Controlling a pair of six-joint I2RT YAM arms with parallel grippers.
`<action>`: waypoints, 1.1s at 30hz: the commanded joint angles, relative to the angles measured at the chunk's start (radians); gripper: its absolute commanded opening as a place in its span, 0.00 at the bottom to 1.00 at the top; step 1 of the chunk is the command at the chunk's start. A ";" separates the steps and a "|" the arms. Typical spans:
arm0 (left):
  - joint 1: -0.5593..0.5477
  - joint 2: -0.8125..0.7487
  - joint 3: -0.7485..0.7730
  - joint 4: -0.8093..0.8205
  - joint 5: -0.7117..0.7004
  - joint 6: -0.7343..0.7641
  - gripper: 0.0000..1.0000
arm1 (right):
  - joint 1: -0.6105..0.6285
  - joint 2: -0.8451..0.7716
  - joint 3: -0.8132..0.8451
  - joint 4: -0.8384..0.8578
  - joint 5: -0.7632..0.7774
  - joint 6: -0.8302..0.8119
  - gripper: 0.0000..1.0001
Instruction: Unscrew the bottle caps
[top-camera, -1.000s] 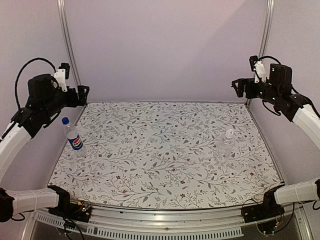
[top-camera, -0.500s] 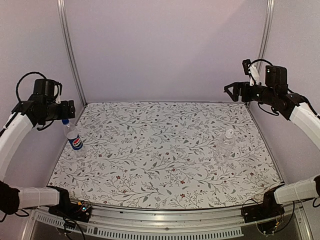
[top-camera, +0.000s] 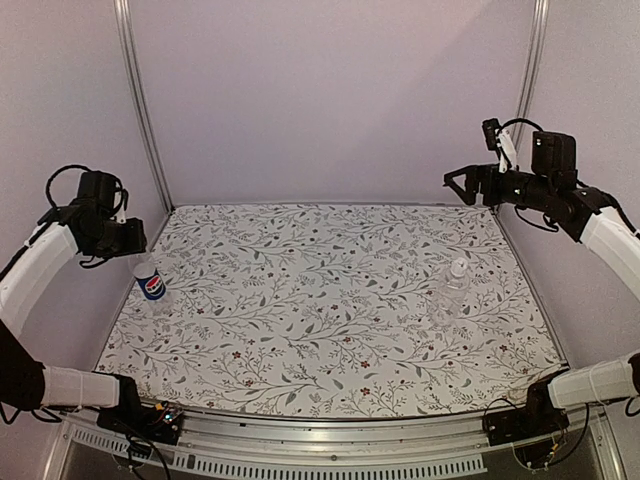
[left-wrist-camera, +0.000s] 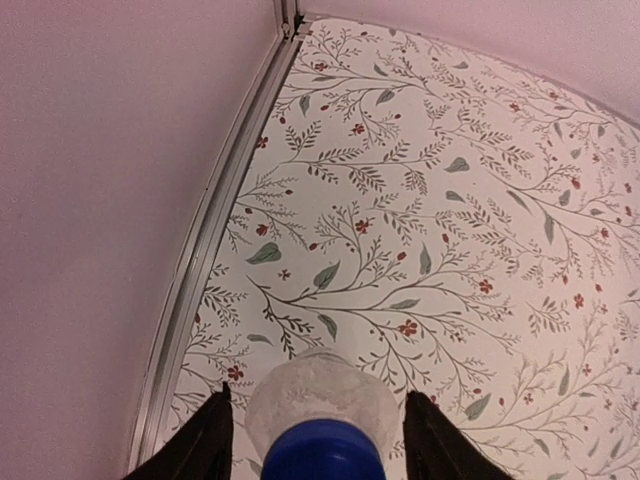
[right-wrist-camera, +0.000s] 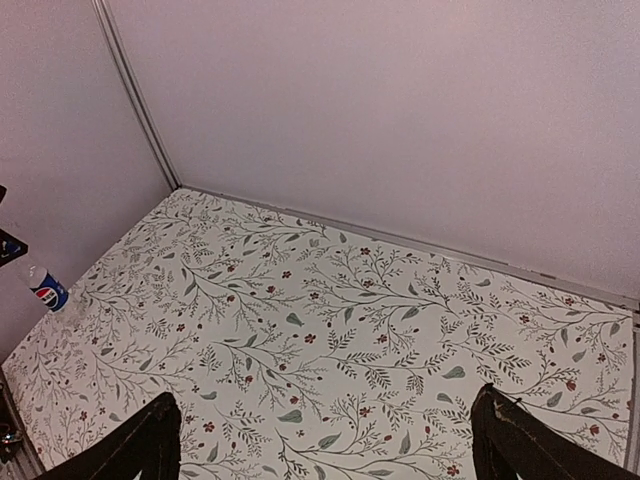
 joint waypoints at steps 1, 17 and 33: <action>0.018 -0.003 -0.006 0.016 0.014 -0.002 0.55 | 0.006 -0.025 -0.009 0.028 -0.029 0.012 0.99; 0.009 -0.055 0.027 0.072 0.227 0.044 0.20 | 0.009 -0.041 0.006 0.021 -0.050 0.017 0.99; -0.307 -0.030 0.169 0.226 0.559 0.023 0.10 | 0.372 0.066 0.115 0.058 0.053 -0.109 0.99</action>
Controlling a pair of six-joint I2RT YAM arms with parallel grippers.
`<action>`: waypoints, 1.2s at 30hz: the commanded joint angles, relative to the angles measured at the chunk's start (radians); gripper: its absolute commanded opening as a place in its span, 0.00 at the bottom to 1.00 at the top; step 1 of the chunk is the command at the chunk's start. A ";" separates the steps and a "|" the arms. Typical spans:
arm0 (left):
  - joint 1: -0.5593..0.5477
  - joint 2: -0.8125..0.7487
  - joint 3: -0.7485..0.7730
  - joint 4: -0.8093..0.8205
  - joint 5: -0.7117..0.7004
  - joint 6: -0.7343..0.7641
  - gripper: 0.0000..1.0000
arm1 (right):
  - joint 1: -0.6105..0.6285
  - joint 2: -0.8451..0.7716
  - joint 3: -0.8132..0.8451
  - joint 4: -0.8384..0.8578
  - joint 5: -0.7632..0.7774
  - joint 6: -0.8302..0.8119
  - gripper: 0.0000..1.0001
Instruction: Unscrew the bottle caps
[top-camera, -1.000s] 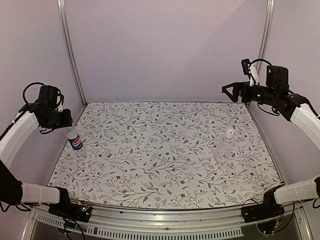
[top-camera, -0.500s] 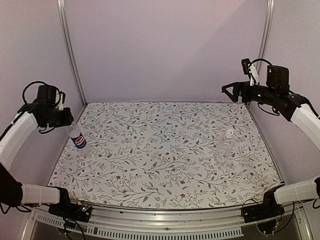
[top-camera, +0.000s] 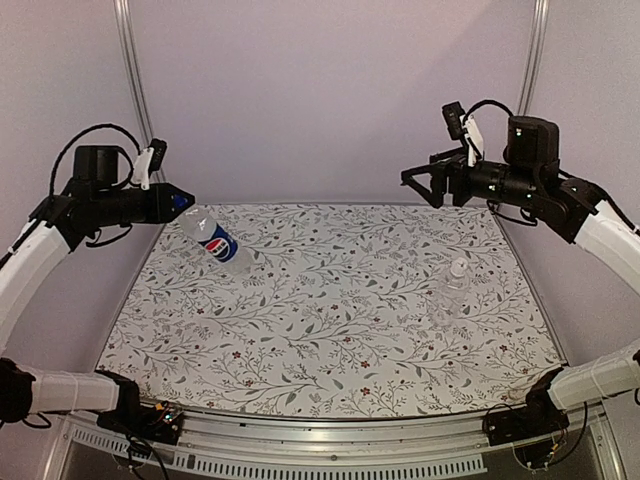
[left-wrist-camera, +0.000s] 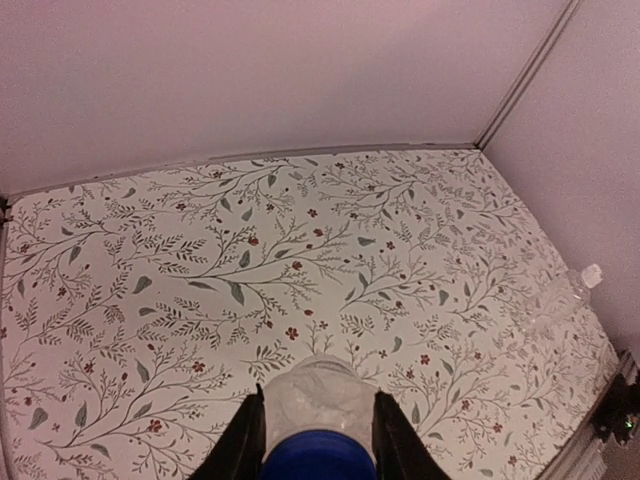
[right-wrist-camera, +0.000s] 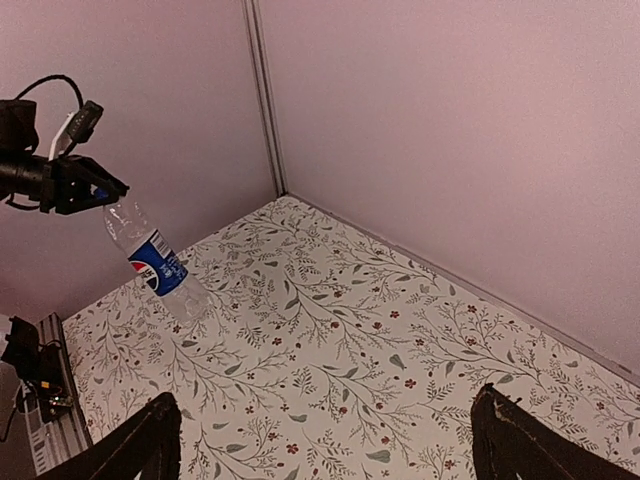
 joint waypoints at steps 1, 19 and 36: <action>-0.116 0.050 0.079 0.062 0.069 0.003 0.10 | 0.107 0.058 0.017 0.039 0.012 -0.089 0.99; -0.495 0.321 0.327 0.181 0.166 0.012 0.06 | 0.282 0.295 0.042 0.137 -0.175 -0.210 0.99; -0.586 0.392 0.390 0.174 0.129 0.008 0.05 | 0.284 0.349 -0.033 0.222 -0.211 -0.220 0.91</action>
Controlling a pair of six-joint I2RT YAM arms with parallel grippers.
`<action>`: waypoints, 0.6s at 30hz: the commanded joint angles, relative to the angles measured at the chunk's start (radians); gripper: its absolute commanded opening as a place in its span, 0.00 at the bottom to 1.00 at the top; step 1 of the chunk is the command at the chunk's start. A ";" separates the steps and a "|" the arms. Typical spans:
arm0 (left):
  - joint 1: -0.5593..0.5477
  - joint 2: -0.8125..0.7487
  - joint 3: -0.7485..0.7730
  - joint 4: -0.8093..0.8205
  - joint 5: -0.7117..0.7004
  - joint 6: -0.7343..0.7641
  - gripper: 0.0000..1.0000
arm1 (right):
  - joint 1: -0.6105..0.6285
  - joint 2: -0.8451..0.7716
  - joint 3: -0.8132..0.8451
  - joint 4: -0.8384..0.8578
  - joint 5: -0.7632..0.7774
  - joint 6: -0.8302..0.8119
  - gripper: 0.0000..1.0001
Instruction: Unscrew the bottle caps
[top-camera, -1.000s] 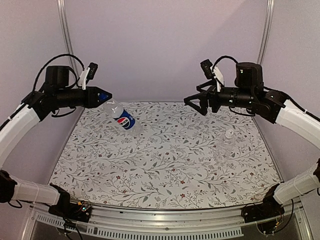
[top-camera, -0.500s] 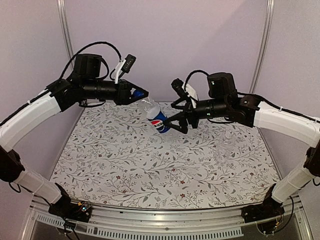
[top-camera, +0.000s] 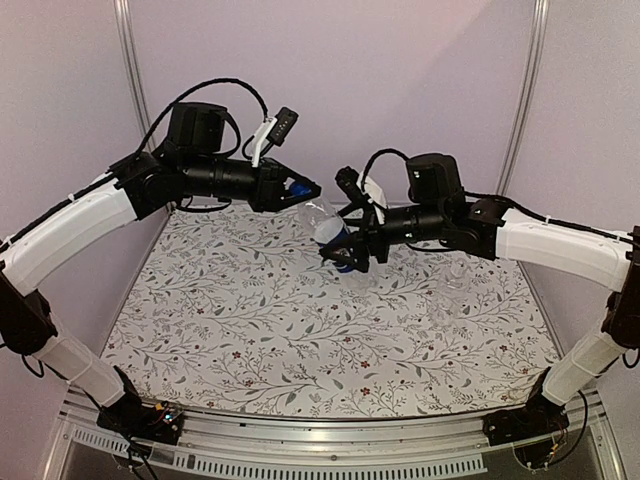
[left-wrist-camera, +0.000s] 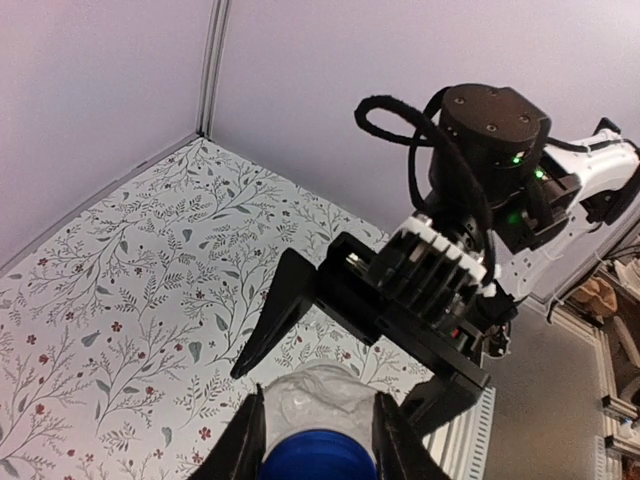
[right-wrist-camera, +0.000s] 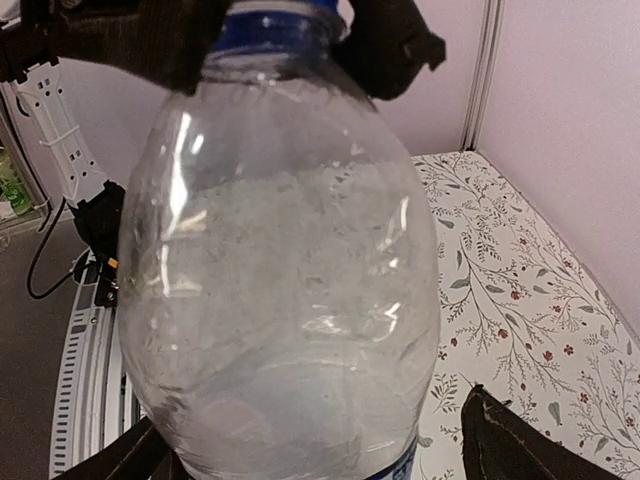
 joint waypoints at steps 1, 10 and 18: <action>-0.011 -0.010 0.004 0.031 -0.011 0.004 0.04 | 0.004 0.020 -0.028 0.034 -0.008 -0.015 0.91; -0.011 -0.016 -0.009 0.038 -0.001 0.001 0.03 | 0.003 0.024 -0.046 0.068 -0.028 -0.022 0.80; 0.009 -0.022 -0.022 0.056 0.049 -0.026 0.05 | 0.004 0.016 -0.064 0.093 -0.055 -0.031 0.57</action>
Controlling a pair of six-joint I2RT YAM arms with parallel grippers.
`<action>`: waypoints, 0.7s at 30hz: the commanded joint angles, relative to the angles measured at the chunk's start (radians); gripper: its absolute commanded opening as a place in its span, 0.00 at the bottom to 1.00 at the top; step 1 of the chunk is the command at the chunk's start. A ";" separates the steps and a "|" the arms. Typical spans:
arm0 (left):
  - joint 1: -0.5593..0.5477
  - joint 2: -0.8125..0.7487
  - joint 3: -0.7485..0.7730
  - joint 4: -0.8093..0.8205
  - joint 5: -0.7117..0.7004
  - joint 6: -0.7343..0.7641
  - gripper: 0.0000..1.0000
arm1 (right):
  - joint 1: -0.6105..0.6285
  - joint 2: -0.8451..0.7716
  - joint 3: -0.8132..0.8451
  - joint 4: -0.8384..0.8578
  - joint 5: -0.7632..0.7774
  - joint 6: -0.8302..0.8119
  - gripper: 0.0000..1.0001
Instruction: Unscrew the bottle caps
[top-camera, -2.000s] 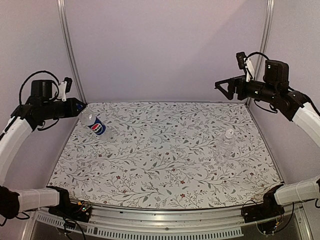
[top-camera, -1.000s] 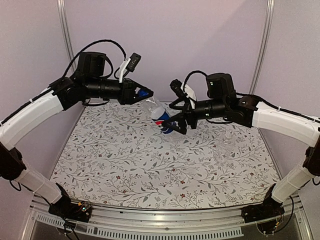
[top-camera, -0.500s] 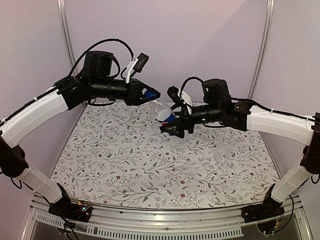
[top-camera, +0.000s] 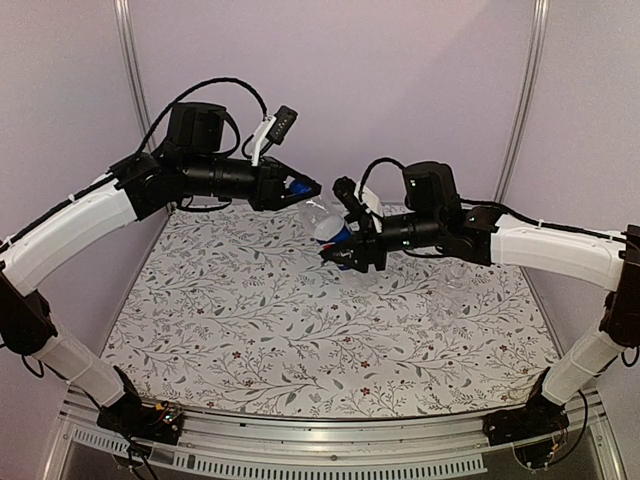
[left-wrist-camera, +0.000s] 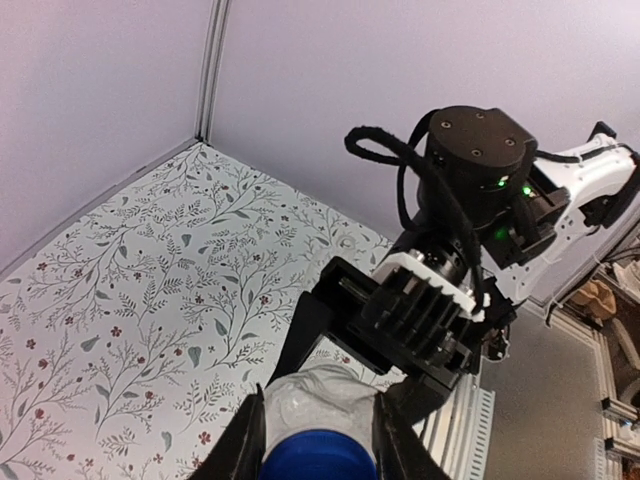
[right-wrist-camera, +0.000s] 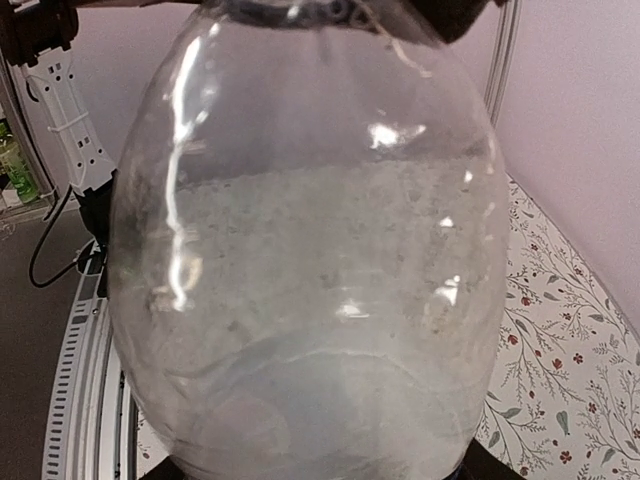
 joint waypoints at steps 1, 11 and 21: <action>0.013 -0.023 -0.024 0.050 0.063 -0.028 0.07 | 0.003 -0.004 -0.029 0.047 -0.034 -0.006 0.54; 0.060 -0.050 -0.088 0.153 0.190 -0.048 0.52 | 0.002 -0.039 -0.066 0.142 -0.119 0.044 0.45; 0.076 -0.111 -0.188 0.352 0.354 0.004 1.00 | 0.002 -0.025 -0.067 0.166 -0.284 0.101 0.43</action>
